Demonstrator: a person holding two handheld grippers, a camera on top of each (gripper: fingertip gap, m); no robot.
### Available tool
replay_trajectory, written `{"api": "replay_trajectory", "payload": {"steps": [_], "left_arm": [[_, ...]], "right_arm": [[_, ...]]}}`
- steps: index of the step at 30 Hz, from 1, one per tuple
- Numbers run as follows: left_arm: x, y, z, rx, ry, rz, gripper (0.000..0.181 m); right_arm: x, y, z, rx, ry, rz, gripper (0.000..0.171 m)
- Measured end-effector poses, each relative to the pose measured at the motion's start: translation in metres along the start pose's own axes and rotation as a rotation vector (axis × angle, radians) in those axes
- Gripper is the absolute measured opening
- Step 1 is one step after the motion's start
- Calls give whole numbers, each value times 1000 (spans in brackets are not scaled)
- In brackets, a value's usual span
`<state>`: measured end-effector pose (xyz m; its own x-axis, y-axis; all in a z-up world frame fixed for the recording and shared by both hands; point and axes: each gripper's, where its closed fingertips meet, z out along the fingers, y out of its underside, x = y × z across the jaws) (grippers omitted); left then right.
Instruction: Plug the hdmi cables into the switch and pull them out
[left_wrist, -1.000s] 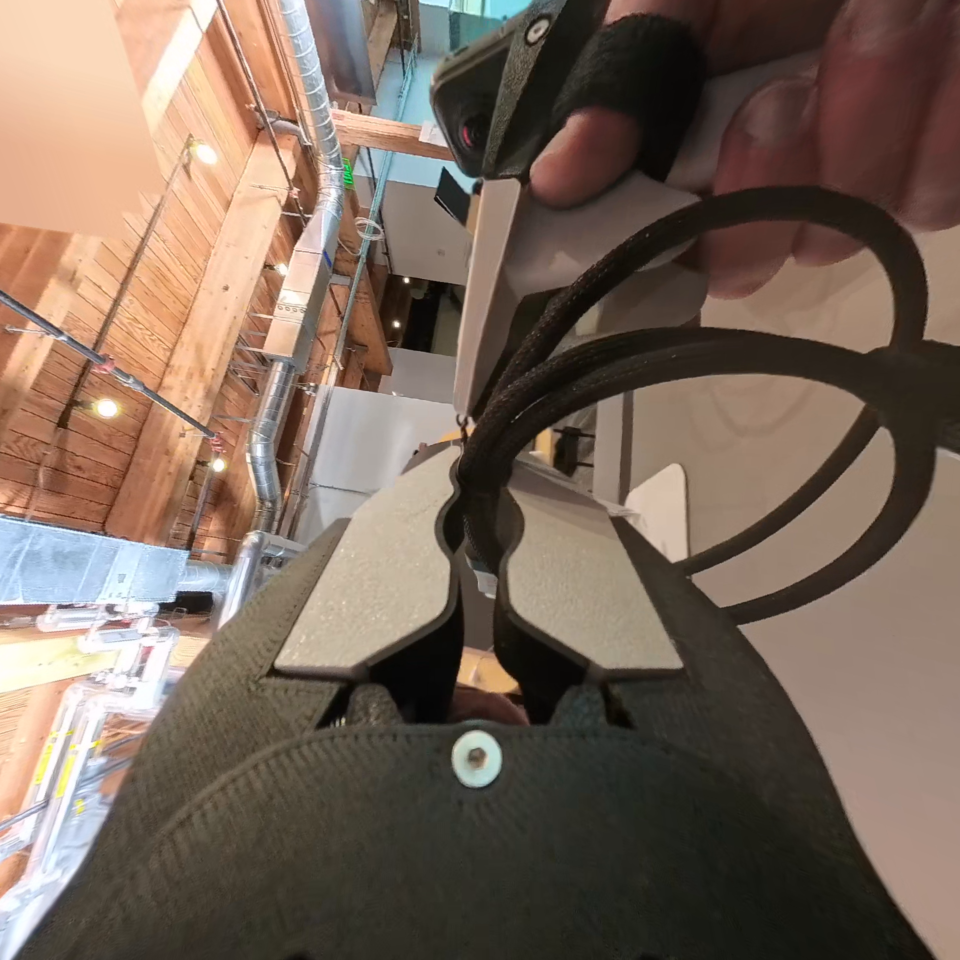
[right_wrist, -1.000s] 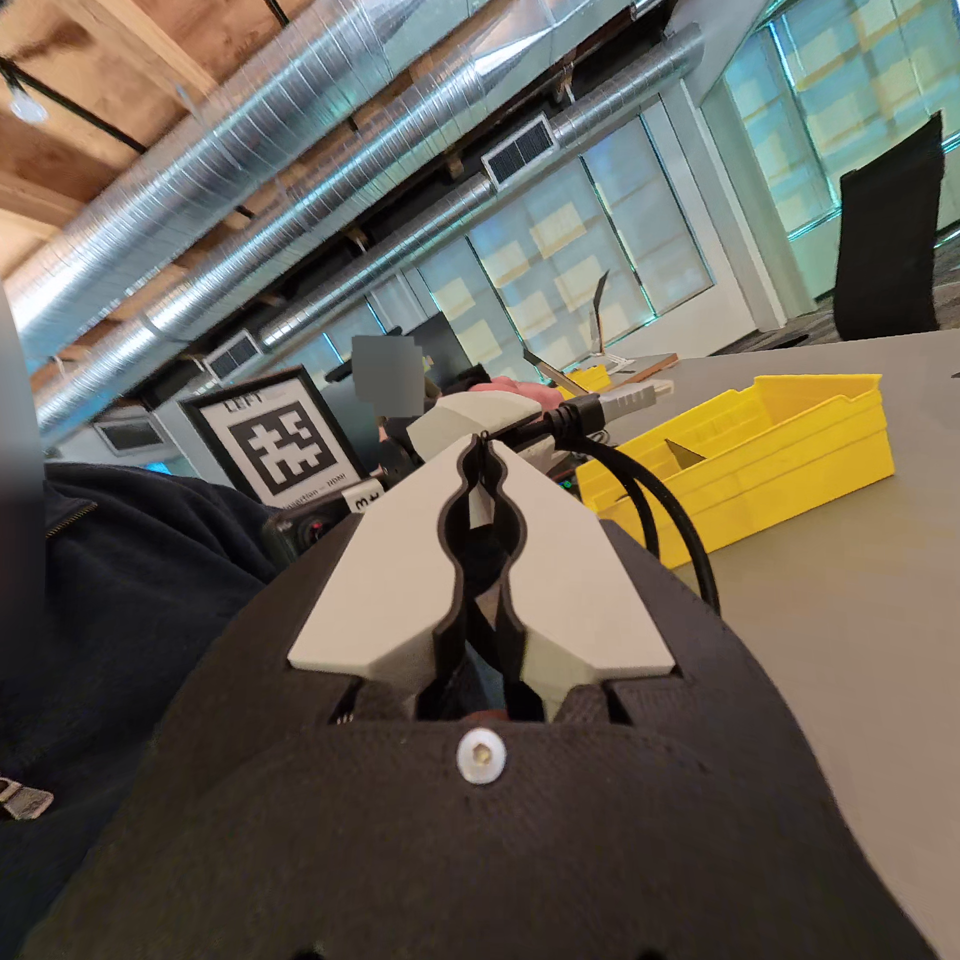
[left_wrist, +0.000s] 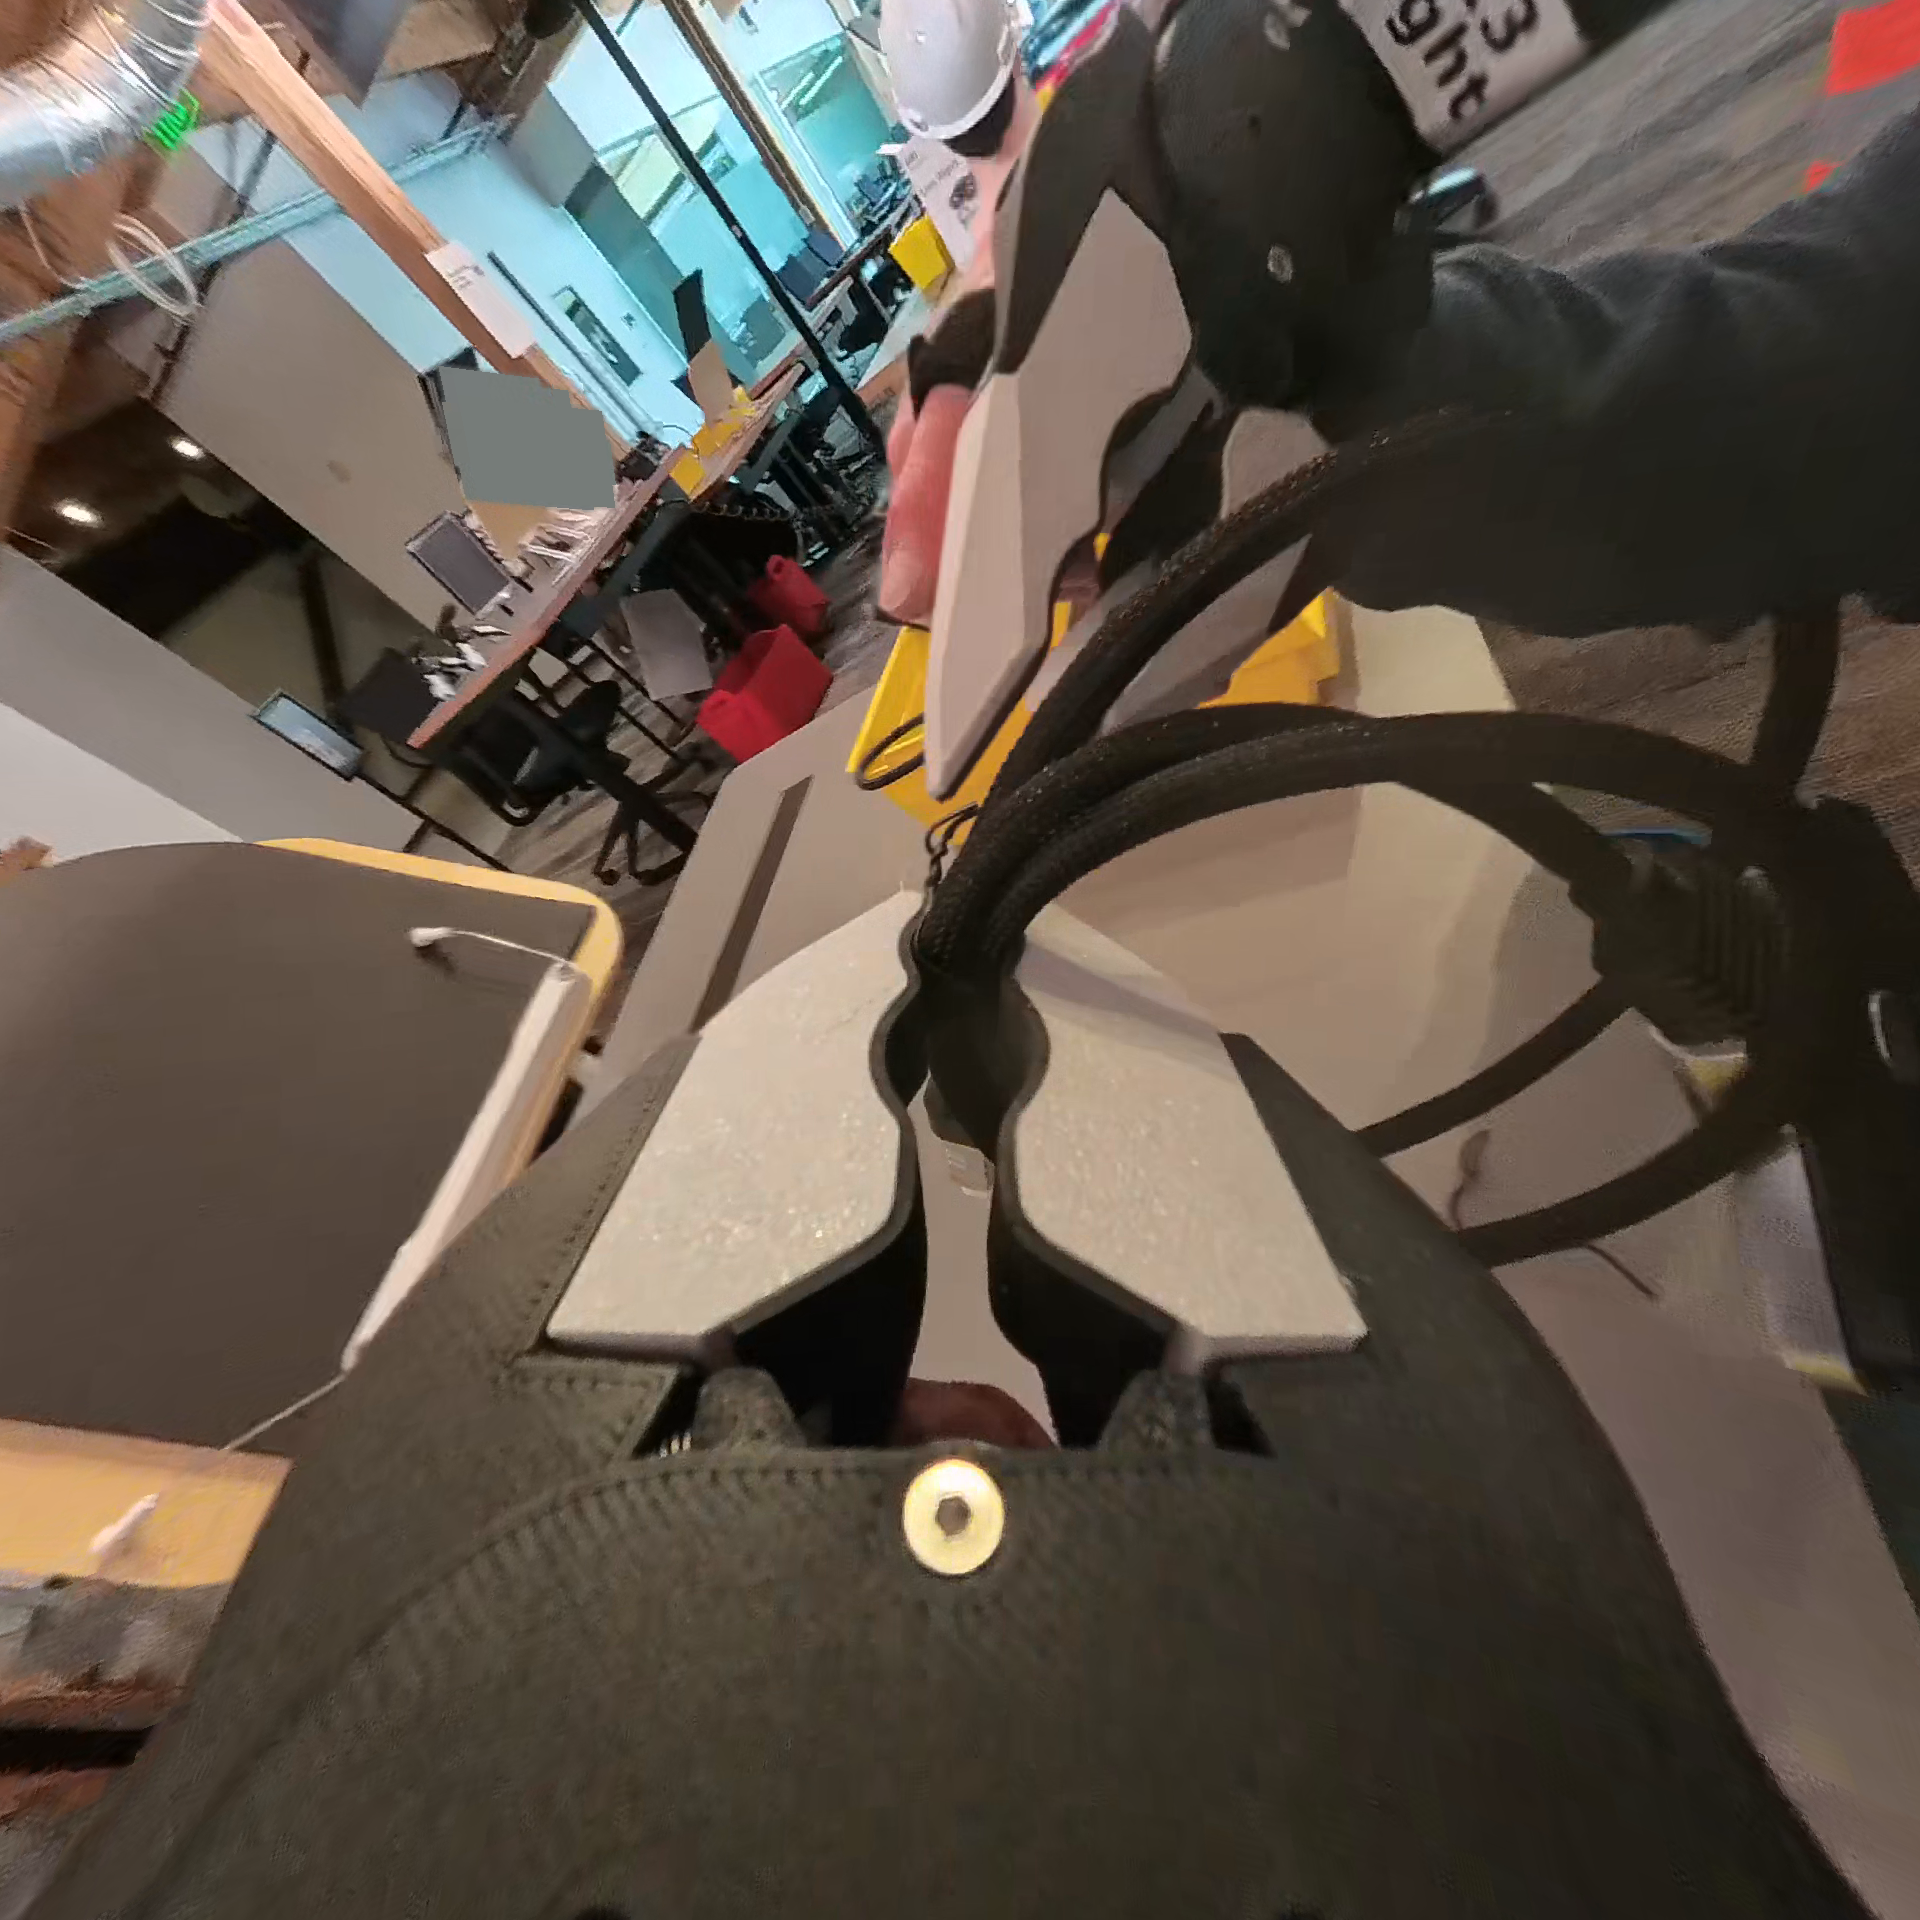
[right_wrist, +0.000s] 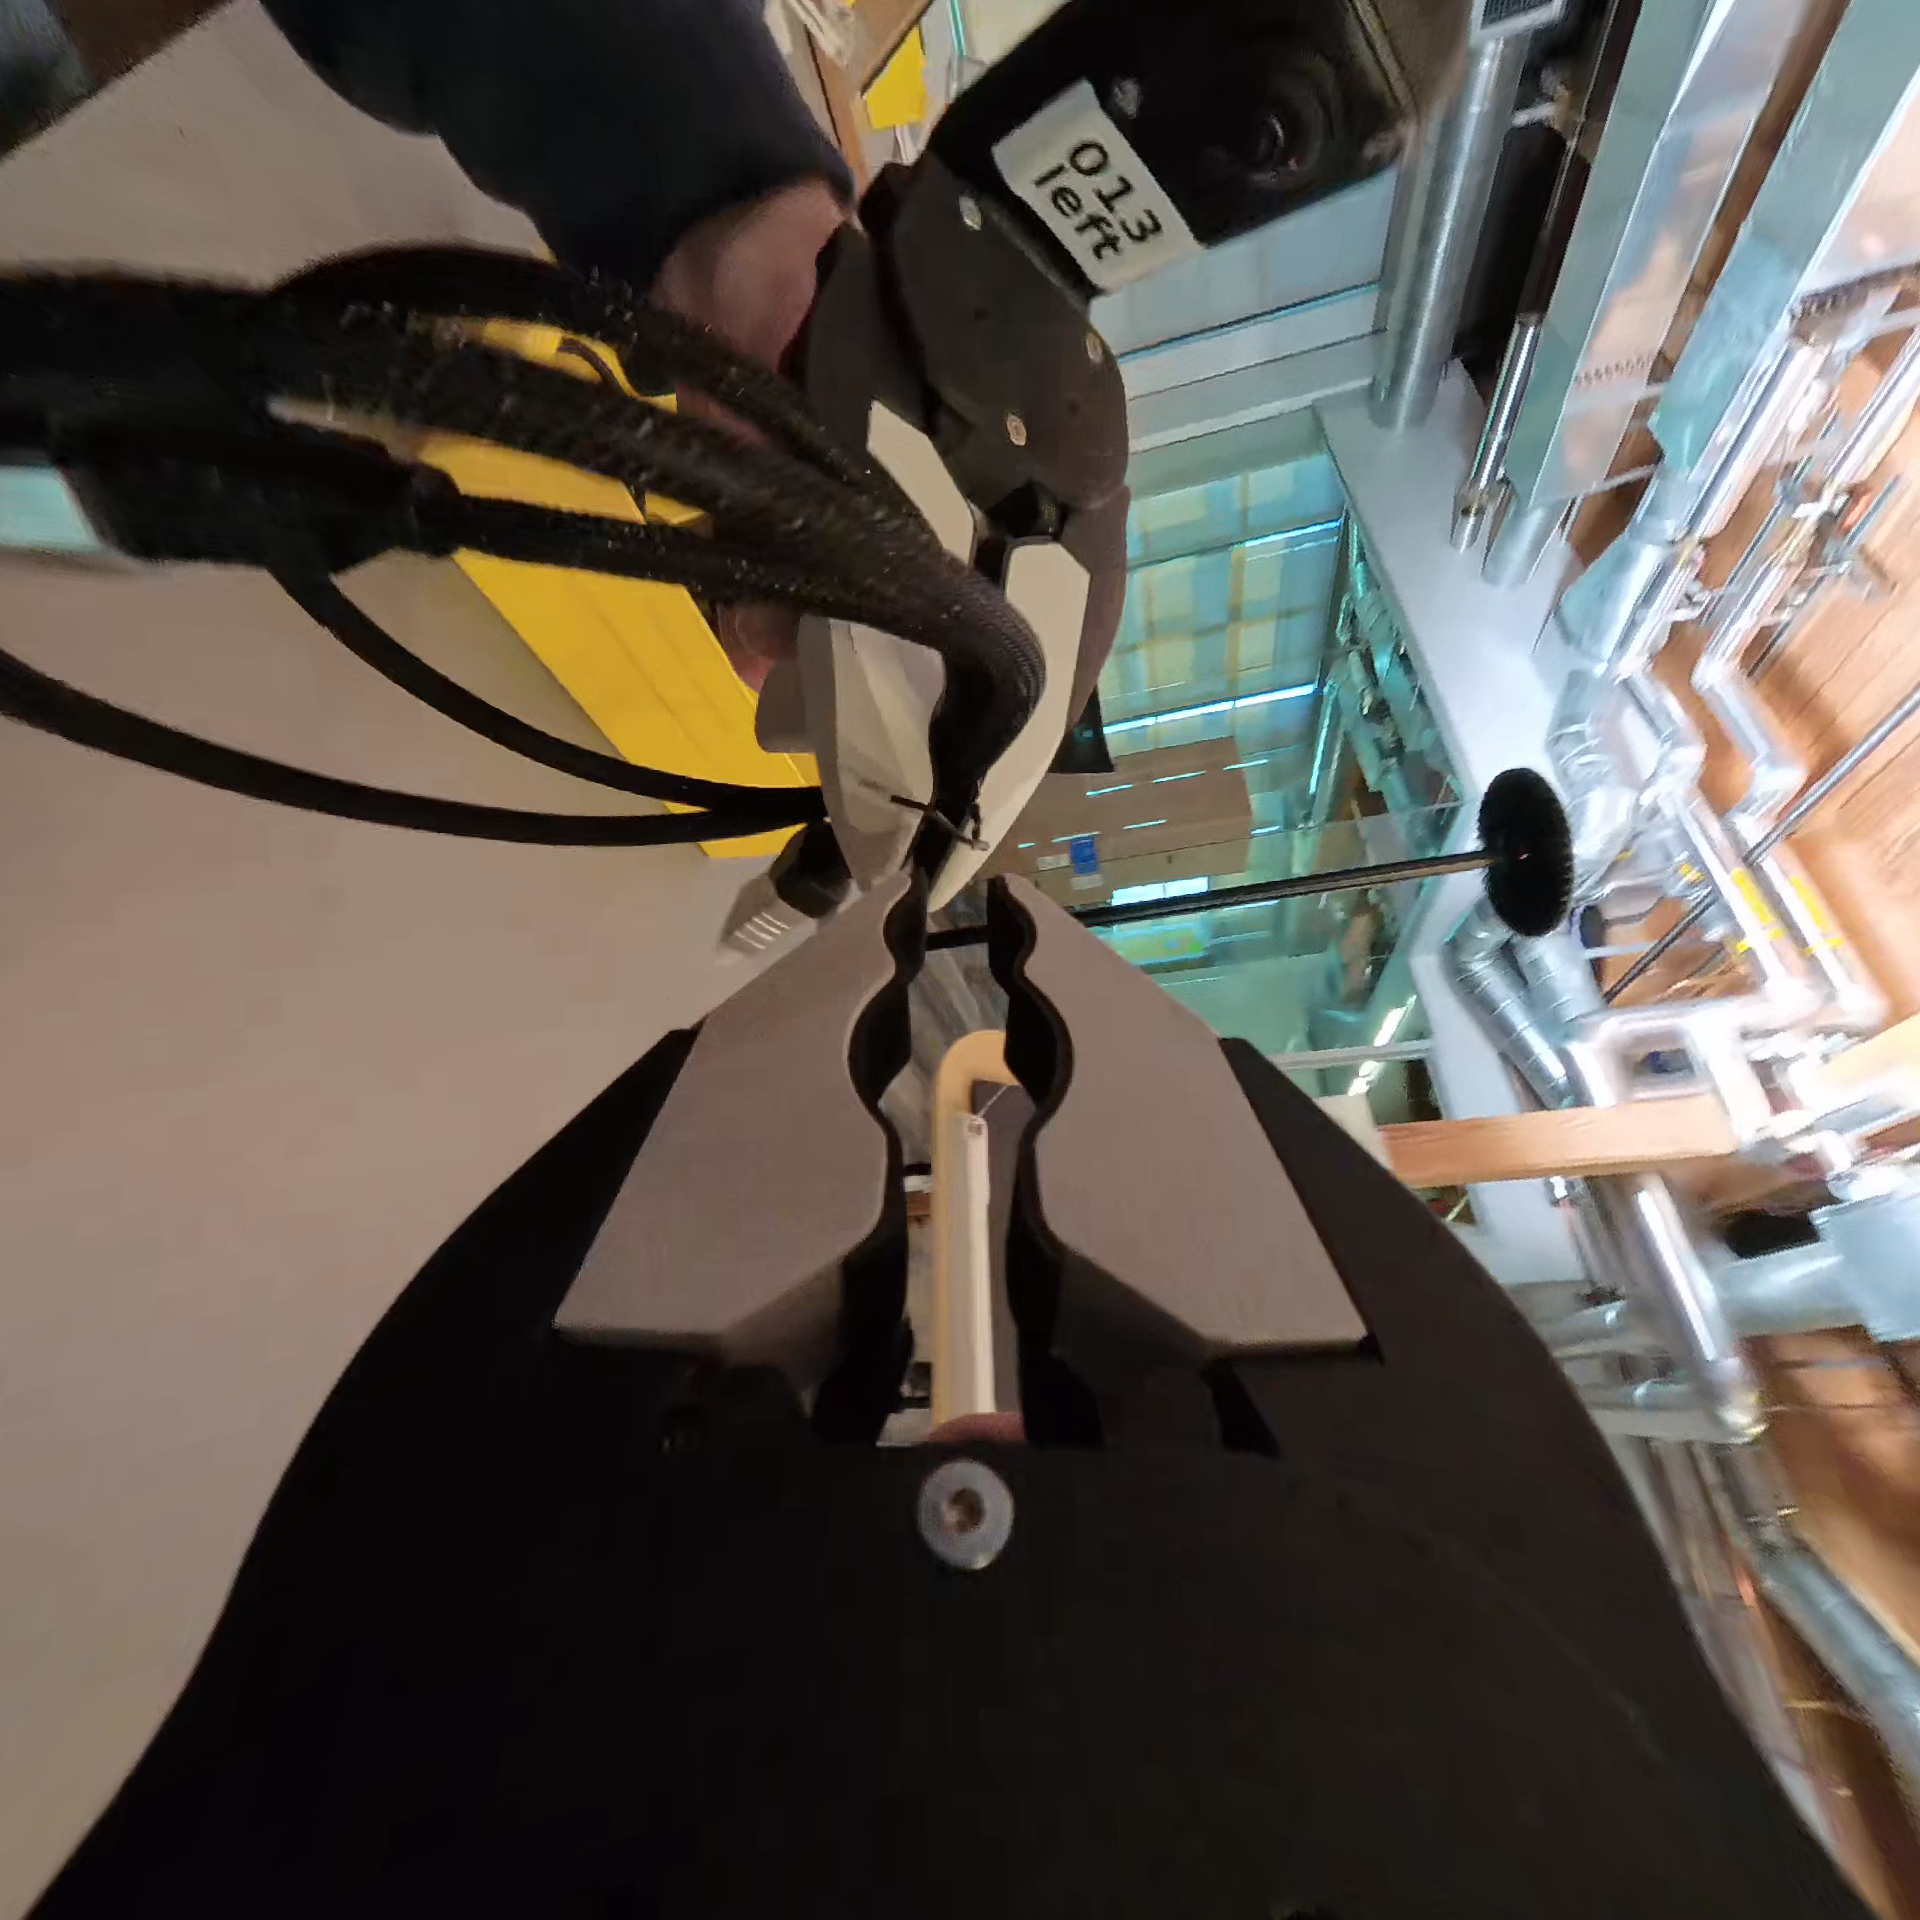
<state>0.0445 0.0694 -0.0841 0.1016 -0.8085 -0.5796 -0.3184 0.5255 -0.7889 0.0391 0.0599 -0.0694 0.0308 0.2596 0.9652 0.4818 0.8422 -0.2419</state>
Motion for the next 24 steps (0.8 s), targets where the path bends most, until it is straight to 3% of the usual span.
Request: {"api": "replay_trajectory", "payload": {"steps": [12,24], "left_arm": [[14,3,-1,-3,130,-95,7],[14,-6,-1,30,119,-81,7]], "right_arm": [[-4,-10,8,1,-23,-172,1],[0,-12,3,46,-9,-23,0]]}}
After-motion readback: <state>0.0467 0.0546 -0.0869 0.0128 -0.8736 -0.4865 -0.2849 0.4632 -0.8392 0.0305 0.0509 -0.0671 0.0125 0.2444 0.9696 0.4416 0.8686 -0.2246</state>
